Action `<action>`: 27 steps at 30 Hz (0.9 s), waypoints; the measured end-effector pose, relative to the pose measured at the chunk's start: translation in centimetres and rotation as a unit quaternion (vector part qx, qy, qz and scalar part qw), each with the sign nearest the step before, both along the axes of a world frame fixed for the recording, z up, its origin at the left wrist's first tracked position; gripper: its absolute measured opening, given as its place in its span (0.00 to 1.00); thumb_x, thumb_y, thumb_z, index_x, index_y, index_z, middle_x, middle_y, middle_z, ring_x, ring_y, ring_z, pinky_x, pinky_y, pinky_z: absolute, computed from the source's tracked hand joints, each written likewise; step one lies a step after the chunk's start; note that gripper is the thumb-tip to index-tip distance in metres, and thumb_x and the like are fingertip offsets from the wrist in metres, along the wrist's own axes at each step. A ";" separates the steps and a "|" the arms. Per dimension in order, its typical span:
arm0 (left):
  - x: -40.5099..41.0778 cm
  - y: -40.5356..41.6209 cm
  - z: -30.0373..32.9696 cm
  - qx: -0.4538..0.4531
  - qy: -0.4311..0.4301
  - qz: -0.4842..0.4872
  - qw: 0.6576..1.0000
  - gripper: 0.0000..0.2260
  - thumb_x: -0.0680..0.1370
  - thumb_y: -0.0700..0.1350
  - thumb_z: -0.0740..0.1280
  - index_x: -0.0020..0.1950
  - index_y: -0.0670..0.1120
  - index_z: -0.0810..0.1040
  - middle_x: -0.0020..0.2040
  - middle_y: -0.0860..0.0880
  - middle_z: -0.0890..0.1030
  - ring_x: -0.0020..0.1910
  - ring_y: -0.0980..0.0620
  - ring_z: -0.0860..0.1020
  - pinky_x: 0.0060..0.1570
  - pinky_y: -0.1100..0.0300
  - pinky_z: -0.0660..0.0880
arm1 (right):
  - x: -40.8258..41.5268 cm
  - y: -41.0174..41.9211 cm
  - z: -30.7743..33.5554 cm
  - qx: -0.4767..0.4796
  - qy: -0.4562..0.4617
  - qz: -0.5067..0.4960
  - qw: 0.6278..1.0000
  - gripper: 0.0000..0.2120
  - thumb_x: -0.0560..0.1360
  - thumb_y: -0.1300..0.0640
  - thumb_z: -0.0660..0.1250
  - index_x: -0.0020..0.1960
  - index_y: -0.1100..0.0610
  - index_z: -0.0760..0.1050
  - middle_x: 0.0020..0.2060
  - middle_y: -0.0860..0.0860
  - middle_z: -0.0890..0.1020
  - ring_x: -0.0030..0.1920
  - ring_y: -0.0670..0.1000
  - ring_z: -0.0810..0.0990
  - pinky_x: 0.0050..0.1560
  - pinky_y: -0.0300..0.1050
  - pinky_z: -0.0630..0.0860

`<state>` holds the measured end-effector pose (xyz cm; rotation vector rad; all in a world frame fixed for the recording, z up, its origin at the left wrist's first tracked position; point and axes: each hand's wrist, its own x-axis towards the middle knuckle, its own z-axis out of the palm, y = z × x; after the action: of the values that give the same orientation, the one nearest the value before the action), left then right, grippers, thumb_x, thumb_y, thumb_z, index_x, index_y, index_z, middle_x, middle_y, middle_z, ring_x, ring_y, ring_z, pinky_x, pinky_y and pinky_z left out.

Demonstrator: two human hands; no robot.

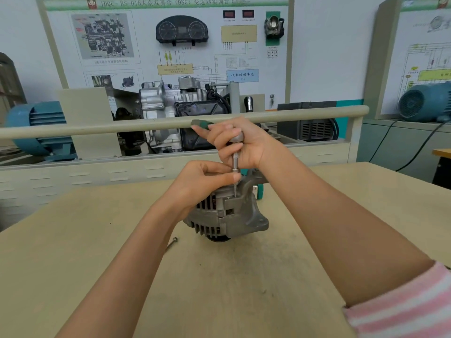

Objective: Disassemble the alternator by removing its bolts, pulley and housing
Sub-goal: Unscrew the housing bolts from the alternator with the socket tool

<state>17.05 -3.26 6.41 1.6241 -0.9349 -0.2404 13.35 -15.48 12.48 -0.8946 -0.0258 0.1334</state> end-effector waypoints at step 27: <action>-0.1 -0.2 0.1 0.001 -0.005 0.009 1.000 0.04 0.72 0.39 0.73 0.39 0.48 0.83 0.36 0.51 0.85 0.36 0.59 0.82 0.39 0.68 0.78 | -0.4 2.4 -0.7 0.001 -0.062 -0.332 0.941 0.10 0.76 0.68 0.49 0.46 0.59 0.67 0.22 0.48 0.70 0.17 0.42 0.68 0.15 0.33 0.54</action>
<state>16.95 -3.41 6.46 1.6372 -0.9278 -0.2208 12.95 -13.04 11.79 -0.8666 0.1588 -0.5537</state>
